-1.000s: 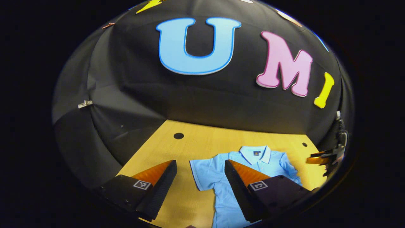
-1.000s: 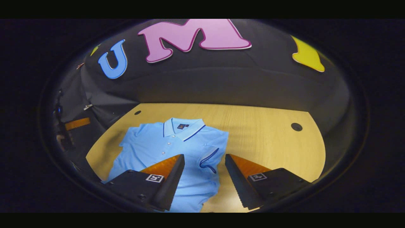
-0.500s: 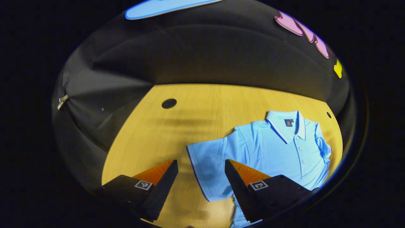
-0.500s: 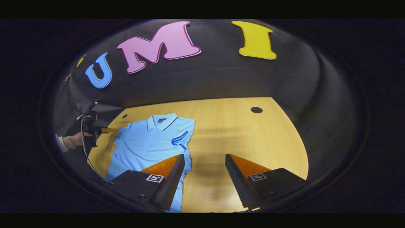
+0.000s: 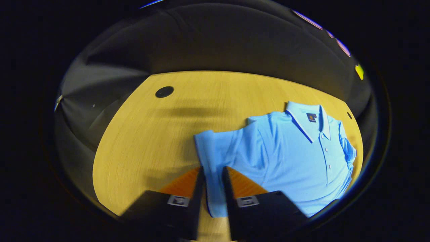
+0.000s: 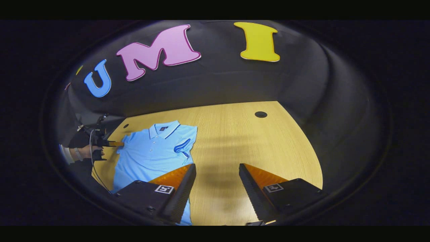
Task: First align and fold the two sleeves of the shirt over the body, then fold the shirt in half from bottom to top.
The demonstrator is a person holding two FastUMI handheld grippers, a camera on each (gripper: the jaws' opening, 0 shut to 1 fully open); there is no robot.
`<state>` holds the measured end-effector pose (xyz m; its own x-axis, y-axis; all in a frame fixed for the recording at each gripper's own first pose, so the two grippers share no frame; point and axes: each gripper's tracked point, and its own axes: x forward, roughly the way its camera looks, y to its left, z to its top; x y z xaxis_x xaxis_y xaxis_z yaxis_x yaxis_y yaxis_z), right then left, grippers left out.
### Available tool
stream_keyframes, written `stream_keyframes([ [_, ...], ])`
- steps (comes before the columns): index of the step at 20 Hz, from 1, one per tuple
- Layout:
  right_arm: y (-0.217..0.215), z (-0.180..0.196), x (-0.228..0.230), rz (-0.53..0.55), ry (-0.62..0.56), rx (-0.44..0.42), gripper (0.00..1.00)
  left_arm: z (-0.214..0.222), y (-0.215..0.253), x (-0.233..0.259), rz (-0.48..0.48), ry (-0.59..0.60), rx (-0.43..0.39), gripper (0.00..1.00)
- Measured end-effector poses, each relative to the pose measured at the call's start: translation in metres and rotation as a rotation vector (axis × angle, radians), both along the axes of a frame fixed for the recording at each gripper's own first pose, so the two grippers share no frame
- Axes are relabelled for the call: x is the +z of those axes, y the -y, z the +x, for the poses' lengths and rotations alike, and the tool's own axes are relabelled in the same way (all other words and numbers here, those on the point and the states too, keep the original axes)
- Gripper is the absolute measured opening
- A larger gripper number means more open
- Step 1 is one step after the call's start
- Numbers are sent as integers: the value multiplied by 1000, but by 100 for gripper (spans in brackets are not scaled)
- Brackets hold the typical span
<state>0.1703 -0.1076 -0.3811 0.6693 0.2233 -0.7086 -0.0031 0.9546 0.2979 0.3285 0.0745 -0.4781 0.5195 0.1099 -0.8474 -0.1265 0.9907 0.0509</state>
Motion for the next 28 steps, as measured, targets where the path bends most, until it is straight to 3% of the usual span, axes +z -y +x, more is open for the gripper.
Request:
stream_keyframes([
  [2,-4,0,1,5,0,13,82,4,6,0,9,10,-15,9],
  [5,-6,2,3,11,6,14,82,14,23,18,-51,80,-37,6],
  [8,-9,6,2,26,8,3,82,25,55,59,-119,200,-138,6],
  [10,-12,8,3,40,13,-1,82,24,83,71,-167,215,-218,6],
  [13,-18,7,4,45,19,11,82,18,108,62,-172,182,-288,6],
  [16,-21,0,4,31,18,32,82,-2,114,23,-162,43,-290,11],
  [17,-21,-1,3,30,17,36,82,-10,115,10,-164,-11,-288,7],
  [18,-21,-3,4,32,16,37,82,-17,113,2,-160,-56,-284,27],
  [22,-23,-12,8,48,20,33,82,-10,111,26,-137,14,-251,93],
  [23,-24,-15,9,54,22,35,82,-19,112,43,-147,38,-258,100],
  [24,-25,-19,10,59,24,35,82,-26,111,56,-158,61,-262,92],
  [25,-25,-23,11,64,24,35,82,-35,108,71,-168,87,-262,96],
  [28,-27,-40,13,80,20,30,82,-79,99,113,-227,153,-234,96],
])
